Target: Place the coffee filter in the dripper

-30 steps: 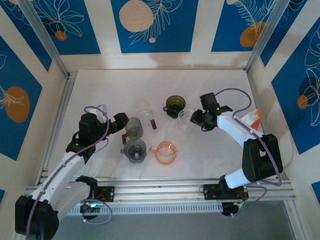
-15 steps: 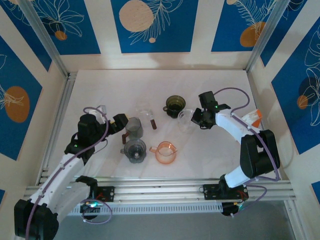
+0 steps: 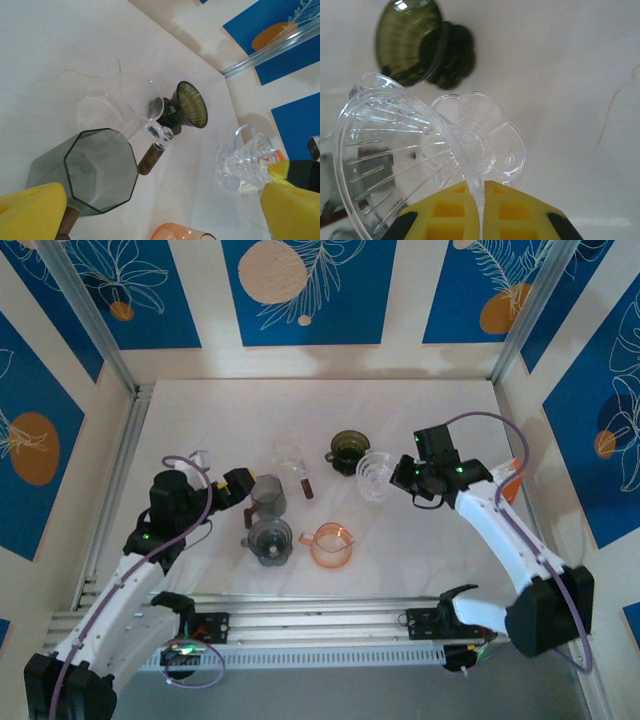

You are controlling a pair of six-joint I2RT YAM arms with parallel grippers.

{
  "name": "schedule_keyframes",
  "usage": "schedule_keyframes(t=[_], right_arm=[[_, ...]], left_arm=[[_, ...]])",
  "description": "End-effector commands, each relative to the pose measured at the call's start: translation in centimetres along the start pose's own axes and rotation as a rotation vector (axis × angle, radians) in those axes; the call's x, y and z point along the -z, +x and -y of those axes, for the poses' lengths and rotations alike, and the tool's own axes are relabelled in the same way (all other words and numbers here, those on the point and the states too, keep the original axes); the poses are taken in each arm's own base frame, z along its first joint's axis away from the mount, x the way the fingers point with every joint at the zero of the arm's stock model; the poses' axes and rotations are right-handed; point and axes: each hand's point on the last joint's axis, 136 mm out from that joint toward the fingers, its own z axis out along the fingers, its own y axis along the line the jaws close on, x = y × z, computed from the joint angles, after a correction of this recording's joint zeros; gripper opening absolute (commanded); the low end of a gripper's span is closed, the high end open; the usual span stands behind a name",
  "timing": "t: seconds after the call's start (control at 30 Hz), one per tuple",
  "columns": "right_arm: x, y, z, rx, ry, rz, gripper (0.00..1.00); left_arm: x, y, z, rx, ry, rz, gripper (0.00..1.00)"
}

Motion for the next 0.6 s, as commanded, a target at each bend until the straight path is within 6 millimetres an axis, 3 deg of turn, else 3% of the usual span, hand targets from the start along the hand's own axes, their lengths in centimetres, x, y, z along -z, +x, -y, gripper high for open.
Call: schedule_keyframes(t=[0.0, 0.13, 0.3, 0.57], right_arm=[[2.2, 3.9, -1.8, 0.063, -0.080, -0.145, 0.00], [3.9, 7.3, -4.6, 0.150, -0.172, -0.251, 0.00], [4.8, 9.9, -6.6, 0.244, -0.208, -0.305, 0.00], [3.3, 12.2, -7.7, 0.316, -0.196, -0.354, 0.00]], left_arm=[[0.9, -0.5, 2.2, -0.023, 0.059, -0.005, 1.00], [1.2, -0.5, 2.6, -0.019, 0.074, -0.004, 1.00], [1.4, -0.6, 2.8, -0.019, 0.077, 0.004, 1.00], [1.4, -0.4, 2.5, -0.014, 0.069, 0.002, 1.00]])
